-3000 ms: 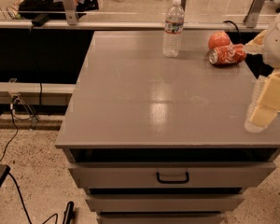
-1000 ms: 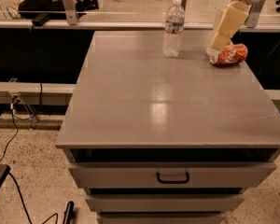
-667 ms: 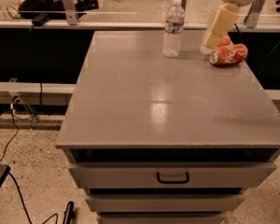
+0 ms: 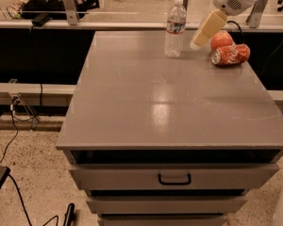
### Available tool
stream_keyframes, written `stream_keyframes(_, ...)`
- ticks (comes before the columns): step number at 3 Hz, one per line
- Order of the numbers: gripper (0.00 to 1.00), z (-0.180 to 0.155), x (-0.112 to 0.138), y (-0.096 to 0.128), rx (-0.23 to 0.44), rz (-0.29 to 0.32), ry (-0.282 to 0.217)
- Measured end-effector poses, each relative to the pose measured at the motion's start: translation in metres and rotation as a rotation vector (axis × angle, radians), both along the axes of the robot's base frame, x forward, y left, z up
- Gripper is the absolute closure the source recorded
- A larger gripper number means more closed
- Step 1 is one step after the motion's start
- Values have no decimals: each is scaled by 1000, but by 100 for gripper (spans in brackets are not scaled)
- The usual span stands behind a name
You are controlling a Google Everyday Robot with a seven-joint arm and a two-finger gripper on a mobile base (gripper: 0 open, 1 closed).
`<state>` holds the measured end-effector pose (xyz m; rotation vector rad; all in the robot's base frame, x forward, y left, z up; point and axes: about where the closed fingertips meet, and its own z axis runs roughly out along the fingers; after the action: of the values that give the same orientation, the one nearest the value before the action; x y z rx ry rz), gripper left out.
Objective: Knock water bottle over
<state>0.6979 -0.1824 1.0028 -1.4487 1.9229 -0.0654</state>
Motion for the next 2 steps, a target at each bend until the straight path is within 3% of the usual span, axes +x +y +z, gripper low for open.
stream_keyframes(1, 0, -20, 30, -12, 155, -118, -8)
stream_keyframes(2, 0, -32, 57, -13, 323, -157, -48)
